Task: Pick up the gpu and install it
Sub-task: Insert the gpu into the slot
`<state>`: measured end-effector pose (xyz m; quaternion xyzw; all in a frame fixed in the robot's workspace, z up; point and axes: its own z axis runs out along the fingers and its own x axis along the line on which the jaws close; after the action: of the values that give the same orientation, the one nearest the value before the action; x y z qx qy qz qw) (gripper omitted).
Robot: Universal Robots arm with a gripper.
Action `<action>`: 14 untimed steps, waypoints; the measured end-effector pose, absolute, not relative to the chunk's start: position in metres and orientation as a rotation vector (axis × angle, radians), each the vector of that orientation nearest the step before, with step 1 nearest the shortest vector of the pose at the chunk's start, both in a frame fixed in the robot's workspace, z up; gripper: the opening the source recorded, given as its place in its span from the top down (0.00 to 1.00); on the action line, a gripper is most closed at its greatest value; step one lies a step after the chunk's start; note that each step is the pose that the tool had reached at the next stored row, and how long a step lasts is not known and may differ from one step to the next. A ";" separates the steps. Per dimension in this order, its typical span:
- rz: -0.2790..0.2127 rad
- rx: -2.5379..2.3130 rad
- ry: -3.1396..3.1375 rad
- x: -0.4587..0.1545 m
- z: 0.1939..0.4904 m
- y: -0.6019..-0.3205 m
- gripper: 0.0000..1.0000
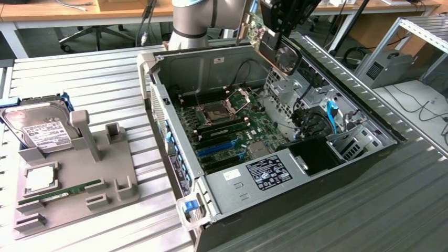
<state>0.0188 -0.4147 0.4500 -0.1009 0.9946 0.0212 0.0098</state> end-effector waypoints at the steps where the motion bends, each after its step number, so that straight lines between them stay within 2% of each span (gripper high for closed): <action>1: 0.067 -0.327 3.104 0.019 0.450 -0.415 0.73; 14: 0.069 -0.585 3.070 0.019 0.450 -0.414 0.73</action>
<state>0.0188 -0.4139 0.4498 -0.1873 0.9820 0.0221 0.0079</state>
